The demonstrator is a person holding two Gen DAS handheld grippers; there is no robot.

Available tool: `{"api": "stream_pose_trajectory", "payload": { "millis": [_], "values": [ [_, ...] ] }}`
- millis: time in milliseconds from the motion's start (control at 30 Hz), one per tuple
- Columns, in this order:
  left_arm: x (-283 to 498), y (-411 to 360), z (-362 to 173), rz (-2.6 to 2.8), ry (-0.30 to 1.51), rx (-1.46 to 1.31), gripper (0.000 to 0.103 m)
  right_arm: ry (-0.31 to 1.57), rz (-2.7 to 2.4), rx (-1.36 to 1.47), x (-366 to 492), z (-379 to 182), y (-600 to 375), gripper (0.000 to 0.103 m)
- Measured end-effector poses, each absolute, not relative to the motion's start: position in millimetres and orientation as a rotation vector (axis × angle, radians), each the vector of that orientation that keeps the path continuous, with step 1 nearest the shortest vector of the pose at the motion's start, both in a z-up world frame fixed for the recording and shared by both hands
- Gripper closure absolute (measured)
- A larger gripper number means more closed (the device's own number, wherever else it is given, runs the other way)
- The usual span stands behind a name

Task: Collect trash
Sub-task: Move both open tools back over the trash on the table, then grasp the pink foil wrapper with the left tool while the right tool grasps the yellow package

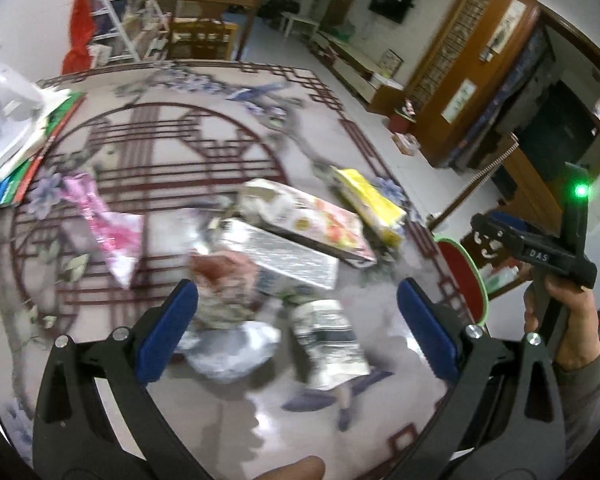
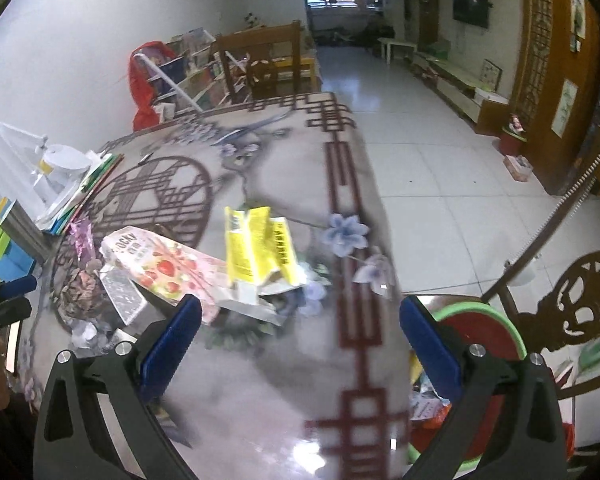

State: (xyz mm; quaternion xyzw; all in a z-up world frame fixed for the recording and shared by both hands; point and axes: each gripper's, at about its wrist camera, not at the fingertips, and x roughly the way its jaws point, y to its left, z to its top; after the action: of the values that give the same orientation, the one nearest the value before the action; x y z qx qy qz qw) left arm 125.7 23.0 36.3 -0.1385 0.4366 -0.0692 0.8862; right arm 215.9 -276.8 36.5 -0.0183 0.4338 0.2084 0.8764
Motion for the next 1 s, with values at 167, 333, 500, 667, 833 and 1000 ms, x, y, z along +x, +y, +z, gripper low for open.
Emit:
{"api": "stream_pose_trajectory", "payload": {
  "millis": [167,333,500,667,833,1000],
  "values": [
    [120.9,58.4,32.3,-0.086,0.899,-0.317,0.005,0.914,0.455,-0.080,220.0,32.0,-248.0,0.007],
    [119.4,91.9,25.5,-0.009,0.897,-0.349,0.005,0.914,0.472,-0.110,223.9,24.7,-221.5,0.007],
    [125.1,123.5,15.3,0.064,0.909,-0.393,0.005,0.926,0.480,-0.172,228.5,10.8,-199.2,0.007],
    [137.0,142.8,-0.4,0.091,0.942,-0.464,0.005,0.953,0.483,-0.229,238.9,-1.3,-186.5,0.007],
    [157.5,158.2,-22.3,0.145,0.979,-0.519,0.005,0.966,0.484,-0.230,257.6,-9.2,-176.5,0.007],
    [178.0,166.9,-35.8,0.190,0.990,-0.534,0.005,0.969,0.475,-0.274,276.2,-21.8,-167.2,0.008]
  ]
}}
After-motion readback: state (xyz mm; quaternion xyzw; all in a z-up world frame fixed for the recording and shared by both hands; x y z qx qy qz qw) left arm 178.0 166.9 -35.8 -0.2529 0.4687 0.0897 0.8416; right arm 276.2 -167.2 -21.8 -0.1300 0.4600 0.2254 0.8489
